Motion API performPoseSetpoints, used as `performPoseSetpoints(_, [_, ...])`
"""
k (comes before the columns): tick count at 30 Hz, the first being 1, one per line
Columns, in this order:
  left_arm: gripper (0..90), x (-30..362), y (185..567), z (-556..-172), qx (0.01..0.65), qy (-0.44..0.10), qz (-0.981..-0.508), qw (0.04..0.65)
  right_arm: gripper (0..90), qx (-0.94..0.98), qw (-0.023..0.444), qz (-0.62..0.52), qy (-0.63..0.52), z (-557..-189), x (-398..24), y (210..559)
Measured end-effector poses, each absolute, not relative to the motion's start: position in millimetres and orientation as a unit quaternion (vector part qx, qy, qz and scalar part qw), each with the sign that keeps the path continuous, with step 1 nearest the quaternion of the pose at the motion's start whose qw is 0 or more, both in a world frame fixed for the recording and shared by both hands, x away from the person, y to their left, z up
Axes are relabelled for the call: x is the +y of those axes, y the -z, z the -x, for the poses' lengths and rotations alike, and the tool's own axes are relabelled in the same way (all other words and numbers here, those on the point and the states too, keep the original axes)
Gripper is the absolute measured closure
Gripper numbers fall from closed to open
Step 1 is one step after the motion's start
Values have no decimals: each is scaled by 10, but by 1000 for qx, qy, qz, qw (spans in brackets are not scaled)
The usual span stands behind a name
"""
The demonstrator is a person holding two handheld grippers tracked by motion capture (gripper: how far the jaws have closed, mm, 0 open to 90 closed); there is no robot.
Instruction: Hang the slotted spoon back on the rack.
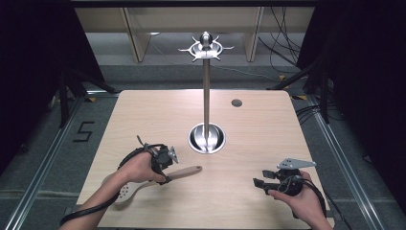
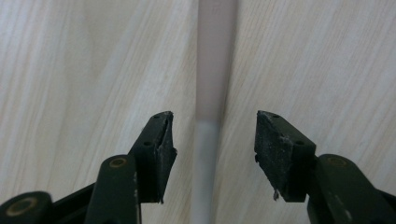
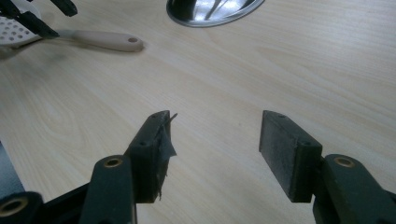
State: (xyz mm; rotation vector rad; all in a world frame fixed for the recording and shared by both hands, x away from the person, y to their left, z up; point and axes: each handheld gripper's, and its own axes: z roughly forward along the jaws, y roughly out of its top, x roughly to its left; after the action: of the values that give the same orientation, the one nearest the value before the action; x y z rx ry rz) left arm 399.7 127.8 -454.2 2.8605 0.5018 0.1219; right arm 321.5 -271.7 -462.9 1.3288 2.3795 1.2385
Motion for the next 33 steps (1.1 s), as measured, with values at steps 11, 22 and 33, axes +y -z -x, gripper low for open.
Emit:
performPoseSetpoints(11, [527, 1154, 4650, -4106, 177, -21, -980, 88, 442, 797, 71, -437, -410, -3215, -2707, 4629])
performPoseSetpoints(22, [575, 1080, 4692, -4137, 174, -18, -983, 60, 441, 797, 69, -433, -415, -3213, -2697, 4637])
performPoseSetpoints(33, [625, 1061, 4775, -4138, 169, -18, -984, 54, 441, 802, 79, -426, -412, -3223, -2704, 4638])
